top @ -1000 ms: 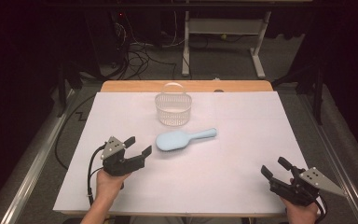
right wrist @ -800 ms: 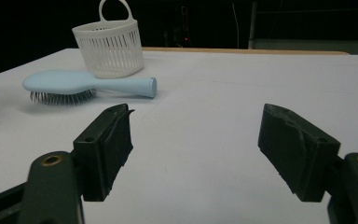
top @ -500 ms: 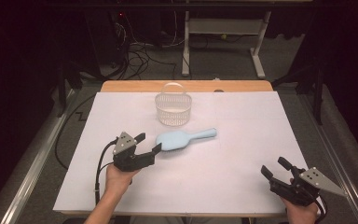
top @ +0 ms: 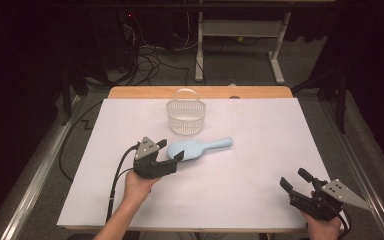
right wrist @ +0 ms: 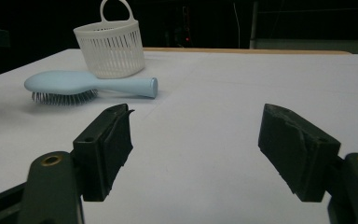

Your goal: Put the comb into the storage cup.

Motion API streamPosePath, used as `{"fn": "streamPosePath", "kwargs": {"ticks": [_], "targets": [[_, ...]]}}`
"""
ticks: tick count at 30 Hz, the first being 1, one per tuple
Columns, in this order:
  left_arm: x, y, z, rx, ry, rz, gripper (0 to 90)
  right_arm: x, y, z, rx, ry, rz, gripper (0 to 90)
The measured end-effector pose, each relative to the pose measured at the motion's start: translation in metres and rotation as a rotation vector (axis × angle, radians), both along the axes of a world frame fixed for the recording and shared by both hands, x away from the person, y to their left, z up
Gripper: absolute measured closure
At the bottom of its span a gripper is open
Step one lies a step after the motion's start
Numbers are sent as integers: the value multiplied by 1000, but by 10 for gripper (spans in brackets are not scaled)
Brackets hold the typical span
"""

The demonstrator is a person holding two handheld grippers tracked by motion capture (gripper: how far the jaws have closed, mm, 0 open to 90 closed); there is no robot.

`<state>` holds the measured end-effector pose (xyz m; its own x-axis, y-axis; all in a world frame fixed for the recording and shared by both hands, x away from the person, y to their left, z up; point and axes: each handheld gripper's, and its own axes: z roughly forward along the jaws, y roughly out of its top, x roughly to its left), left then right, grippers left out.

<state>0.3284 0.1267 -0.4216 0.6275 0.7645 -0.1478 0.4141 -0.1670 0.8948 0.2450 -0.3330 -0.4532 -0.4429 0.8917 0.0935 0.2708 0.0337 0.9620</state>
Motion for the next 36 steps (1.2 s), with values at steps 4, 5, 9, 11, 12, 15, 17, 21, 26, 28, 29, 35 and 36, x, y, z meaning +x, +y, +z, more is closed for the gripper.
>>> {"fn": "streamPosePath", "kwargs": {"ticks": [4, 5, 9, 11, 12, 15, 17, 21, 26, 28, 29, 35, 36], "targets": [[4, -6, 0, -1, -1, -7, 252, 0, 0, 0, -1, 0, 0, 262], [5, -8, 1, 4, 1, -12, 252, 0, 0, 0, -1, 0, 0, 262], [8, -12, 2, 3, 3, -19, 253, 0, 0, 0, -1, 0, 0, 262], [9, -15, 3, 8, 2, -25, 253, 0, 0, 0, -2, 0, 0, 262], [10, -17, 3, 13, 3, -28, 253, 0, 0, 0, -2, 0, -1, 262], [13, -22, 5, 18, 3, -38, 253, 0, 0, 0, -3, 1, 0, 262], [14, -25, 6, 20, 3, -44, 253, 0, 0, 0, -3, 2, 0, 263], [18, -30, 7, 26, 17, -53, 254, 0, 0, 0, -3, 3, 1, 262], [23, -37, 11, 45, 38, -65, 323, 1, 0, 0, -3, 5, 3, 262], [25, -40, 11, 45, 39, -61, 323, 1, 0, 0, -3, 5, 3, 262], [27, -41, 12, 42, 49, -65, 323, 1, 0, 0, -3, 5, 2, 262], [36, -48, 16, 47, 87, -84, 325, 1, 0, -1, -3, 8, 3, 263], [39, -49, 18, 54, 104, -96, 352, 1, 0, -1, -4, 8, 3, 262]]}}
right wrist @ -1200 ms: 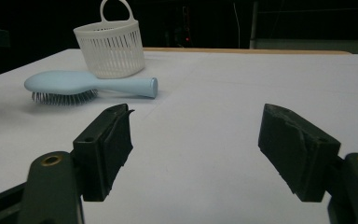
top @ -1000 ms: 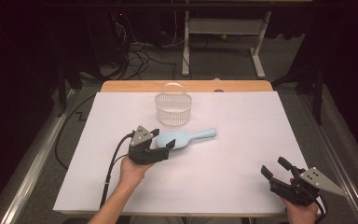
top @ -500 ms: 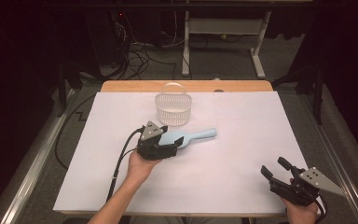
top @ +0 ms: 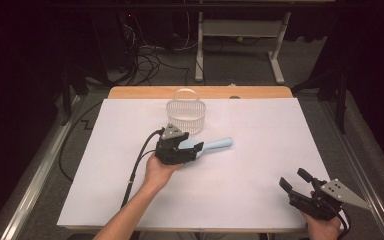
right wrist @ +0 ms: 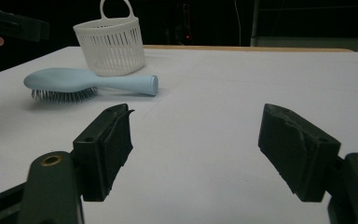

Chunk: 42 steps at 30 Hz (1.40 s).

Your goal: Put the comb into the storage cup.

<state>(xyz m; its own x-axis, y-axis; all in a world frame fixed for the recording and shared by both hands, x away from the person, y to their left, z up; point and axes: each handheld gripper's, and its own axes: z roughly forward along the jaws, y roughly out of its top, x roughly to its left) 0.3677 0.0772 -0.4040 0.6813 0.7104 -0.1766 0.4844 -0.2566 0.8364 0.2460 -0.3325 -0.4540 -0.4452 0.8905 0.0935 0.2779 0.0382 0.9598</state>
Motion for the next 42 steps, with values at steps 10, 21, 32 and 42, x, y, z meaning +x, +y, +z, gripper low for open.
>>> {"fn": "streamPosePath", "kwargs": {"ticks": [10, 21, 32, 42], "targets": [[16, -10, 6, 67, 56, -13, 432, 0, 0, 0, -1, 5, -1, 262], [36, -27, 9, 144, 145, -17, 526, 0, 0, -1, -5, 3, 1, 263], [55, -47, 10, 196, 222, -41, 640, 1, 1, -1, -9, 5, 0, 263], [74, -69, 7, 269, 288, -43, 790, 1, 1, -1, -11, 6, 3, 263]]}}
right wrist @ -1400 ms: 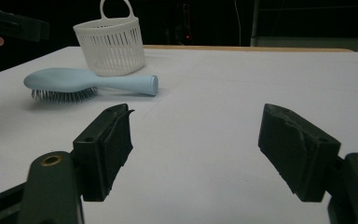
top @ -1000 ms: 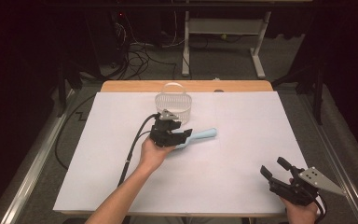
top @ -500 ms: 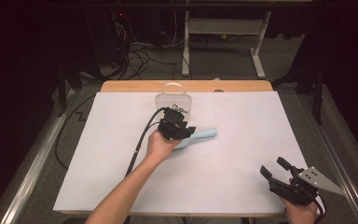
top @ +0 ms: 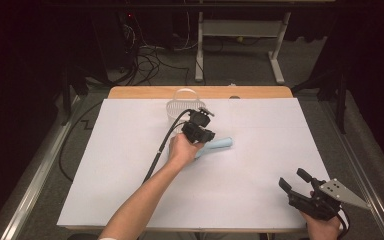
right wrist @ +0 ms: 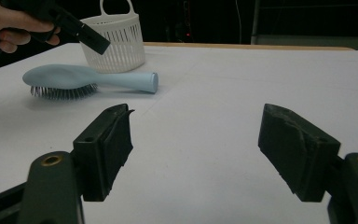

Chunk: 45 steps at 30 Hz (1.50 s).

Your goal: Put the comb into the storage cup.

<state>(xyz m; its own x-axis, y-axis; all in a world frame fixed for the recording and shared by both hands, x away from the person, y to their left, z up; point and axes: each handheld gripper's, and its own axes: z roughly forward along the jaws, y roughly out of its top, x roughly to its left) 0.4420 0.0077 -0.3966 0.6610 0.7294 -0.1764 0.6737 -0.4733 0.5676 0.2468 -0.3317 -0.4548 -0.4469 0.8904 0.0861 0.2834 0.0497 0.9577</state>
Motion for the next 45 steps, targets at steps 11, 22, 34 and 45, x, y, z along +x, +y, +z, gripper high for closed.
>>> {"fn": "streamPosePath", "kwargs": {"ticks": [11, 22, 34, 45], "targets": [[16, -23, -11, 51, 55, 13, 866, 0, 0, 0, -1, 2, 3, 263], [26, -37, -24, 75, 88, 37, 876, 0, 0, 0, -1, 1, 8, 263], [29, -35, -27, 86, 104, 42, 883, 0, 1, 0, -7, 4, 12, 264], [28, -36, -32, 98, 129, 31, 884, 1, 2, 0, -11, 5, 14, 264]]}}
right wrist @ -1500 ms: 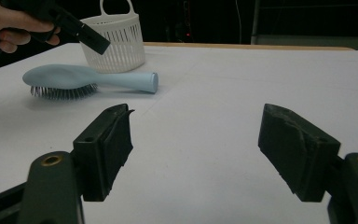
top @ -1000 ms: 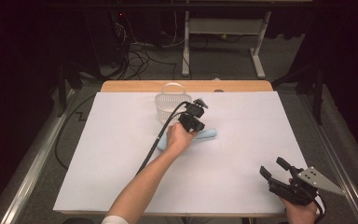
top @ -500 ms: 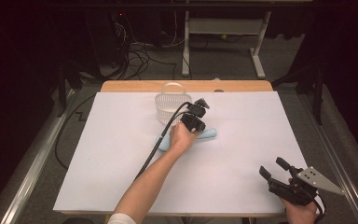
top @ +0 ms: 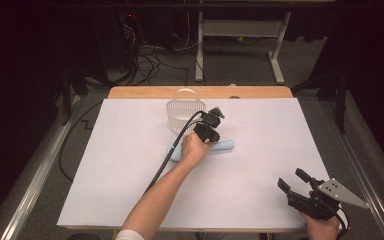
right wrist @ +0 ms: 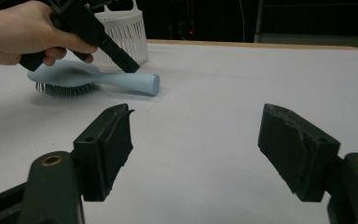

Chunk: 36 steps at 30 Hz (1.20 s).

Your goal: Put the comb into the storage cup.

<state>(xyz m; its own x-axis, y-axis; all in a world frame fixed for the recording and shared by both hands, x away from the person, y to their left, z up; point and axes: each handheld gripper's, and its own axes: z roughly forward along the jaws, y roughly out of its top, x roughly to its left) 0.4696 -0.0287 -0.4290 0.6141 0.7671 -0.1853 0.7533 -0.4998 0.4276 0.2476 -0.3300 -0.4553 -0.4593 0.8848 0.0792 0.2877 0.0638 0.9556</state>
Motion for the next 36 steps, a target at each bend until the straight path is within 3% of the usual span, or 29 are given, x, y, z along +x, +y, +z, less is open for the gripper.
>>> {"fn": "streamPosePath", "kwargs": {"ticks": [9, 15, 36], "targets": [[-9, 4, -6, 8, 13, -24, 884, 0, 0, 0, 1, -1, 1, 264], [-18, 12, -8, -8, 18, -29, 884, 0, 0, 0, -2, 0, 1, 264], [-52, 23, -8, -6, 1, -107, 884, 0, 1, 0, -4, 3, 0, 264]]}}
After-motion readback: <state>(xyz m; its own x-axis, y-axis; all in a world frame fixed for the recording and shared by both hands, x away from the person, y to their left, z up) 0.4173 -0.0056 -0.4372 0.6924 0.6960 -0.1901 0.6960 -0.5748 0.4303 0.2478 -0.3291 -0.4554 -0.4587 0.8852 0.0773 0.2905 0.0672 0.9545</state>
